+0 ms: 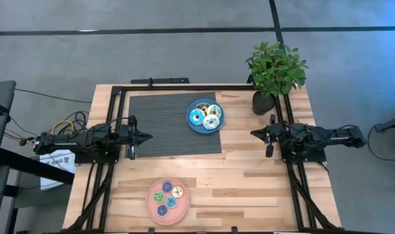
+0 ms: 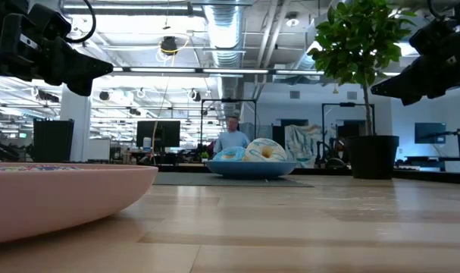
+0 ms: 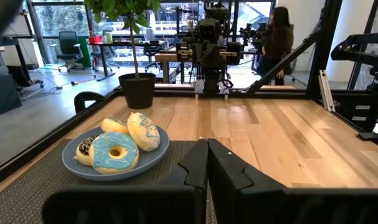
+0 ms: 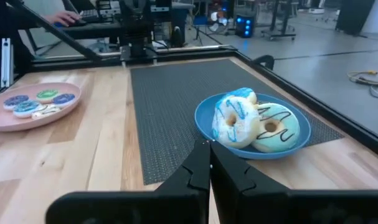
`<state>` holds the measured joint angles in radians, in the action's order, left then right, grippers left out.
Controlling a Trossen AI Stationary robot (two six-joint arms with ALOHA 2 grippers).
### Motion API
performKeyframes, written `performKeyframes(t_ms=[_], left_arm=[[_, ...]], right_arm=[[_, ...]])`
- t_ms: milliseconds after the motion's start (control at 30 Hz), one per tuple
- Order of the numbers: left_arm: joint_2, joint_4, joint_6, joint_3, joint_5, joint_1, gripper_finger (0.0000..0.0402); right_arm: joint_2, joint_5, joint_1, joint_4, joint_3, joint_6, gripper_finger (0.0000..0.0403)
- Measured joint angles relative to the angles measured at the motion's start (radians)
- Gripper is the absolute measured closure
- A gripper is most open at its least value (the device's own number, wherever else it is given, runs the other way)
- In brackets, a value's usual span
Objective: Pick & Place donuts
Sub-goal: Return to Home Position
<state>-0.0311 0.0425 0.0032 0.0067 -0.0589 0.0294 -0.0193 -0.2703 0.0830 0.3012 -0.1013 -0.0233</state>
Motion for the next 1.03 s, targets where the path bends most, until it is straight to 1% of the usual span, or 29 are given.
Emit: performKeyframes(t_ms=[467,667,1033], left_arm=[[0.000,0.000,0.000,0.000,0.000,0.000,0.0401],[0.000,0.000,0.000,0.000,0.000,0.000,0.0401],[0.000,0.000,0.000,0.000,0.000,0.000,0.0401]], right_arm=[[0.000,0.005,0.000,0.004,0.000,0.006,0.0402],[0.000,0.005,0.000,0.062,-0.011,0.007,0.0402],[0.000,0.006,0.000,0.060,-0.011,0.005,0.0402]])
